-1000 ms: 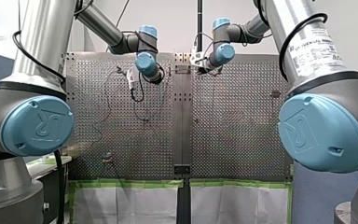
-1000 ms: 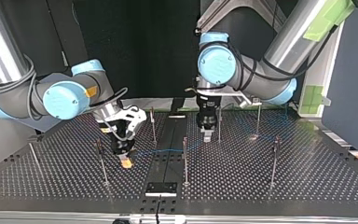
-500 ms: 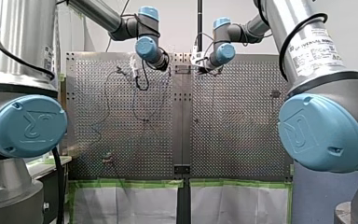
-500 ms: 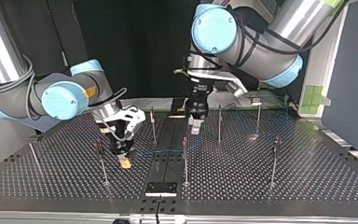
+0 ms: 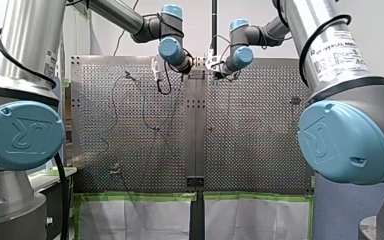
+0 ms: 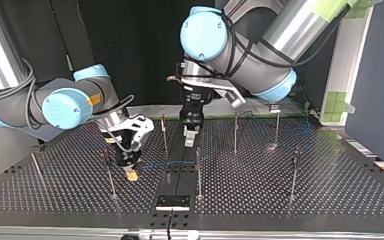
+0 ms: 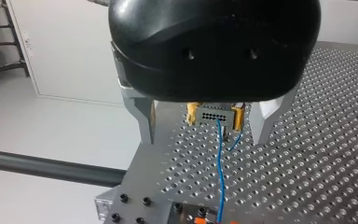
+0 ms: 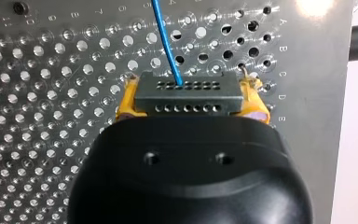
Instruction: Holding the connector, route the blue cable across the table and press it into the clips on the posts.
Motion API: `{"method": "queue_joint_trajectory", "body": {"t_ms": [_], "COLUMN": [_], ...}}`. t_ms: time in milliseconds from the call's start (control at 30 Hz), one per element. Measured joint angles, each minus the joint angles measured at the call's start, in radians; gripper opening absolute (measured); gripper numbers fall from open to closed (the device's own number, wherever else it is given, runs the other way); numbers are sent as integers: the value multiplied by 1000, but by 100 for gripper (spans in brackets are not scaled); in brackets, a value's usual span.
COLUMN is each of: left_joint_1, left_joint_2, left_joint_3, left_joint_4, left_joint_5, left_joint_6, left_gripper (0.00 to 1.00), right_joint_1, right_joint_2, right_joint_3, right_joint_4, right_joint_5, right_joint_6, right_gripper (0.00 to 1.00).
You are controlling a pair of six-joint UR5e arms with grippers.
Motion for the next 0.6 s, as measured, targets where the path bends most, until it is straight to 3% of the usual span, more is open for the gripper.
{"method": "queue_joint_trajectory", "body": {"t_ms": [367, 600], "left_joint_1": [-11, -37], "left_joint_2": [-70, -124], "left_joint_3": [94, 155], "left_joint_4": [-26, -74], "left_joint_5": [-20, -46], "left_joint_6": [5, 21], "left_gripper": [100, 100], "right_joint_1": [-2, -2], "right_joint_2": [0, 0], "right_joint_3": [0, 0], "right_joint_4": [-1, -1], "right_joint_5": [0, -1], "right_joint_6": [0, 0], "right_gripper": [0, 0]}}
